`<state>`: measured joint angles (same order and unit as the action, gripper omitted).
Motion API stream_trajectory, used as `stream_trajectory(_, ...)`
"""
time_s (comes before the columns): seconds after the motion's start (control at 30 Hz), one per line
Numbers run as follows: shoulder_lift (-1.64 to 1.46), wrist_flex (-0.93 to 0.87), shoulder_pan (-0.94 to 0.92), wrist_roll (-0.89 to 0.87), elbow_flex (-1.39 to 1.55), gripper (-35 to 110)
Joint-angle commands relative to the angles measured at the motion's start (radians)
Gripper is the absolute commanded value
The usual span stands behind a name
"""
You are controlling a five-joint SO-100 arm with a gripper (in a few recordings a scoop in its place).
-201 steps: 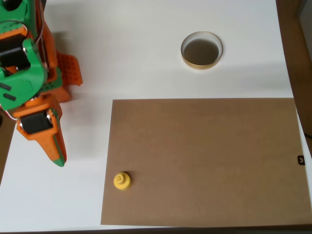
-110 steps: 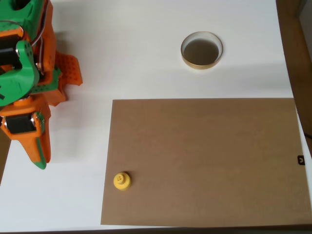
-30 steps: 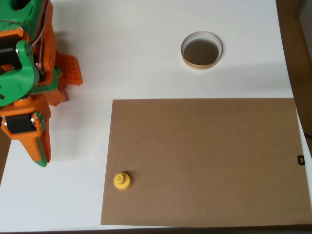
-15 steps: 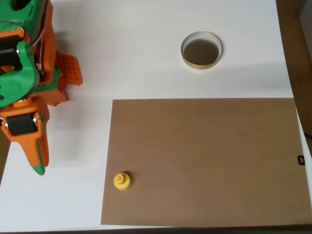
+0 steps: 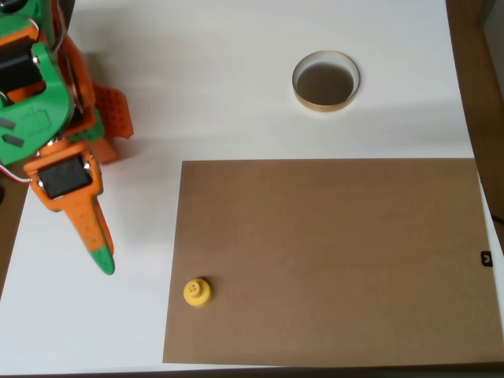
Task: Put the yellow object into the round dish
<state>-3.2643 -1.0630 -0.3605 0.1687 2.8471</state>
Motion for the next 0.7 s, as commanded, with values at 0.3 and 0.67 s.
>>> stream_trajectory(0.3, 0.207, 0.025, 0.112, 0.025, -0.230, 33)
stream_trajectory(0.67, 0.744, -0.023, 0.195, 0.014, -0.603, 35)
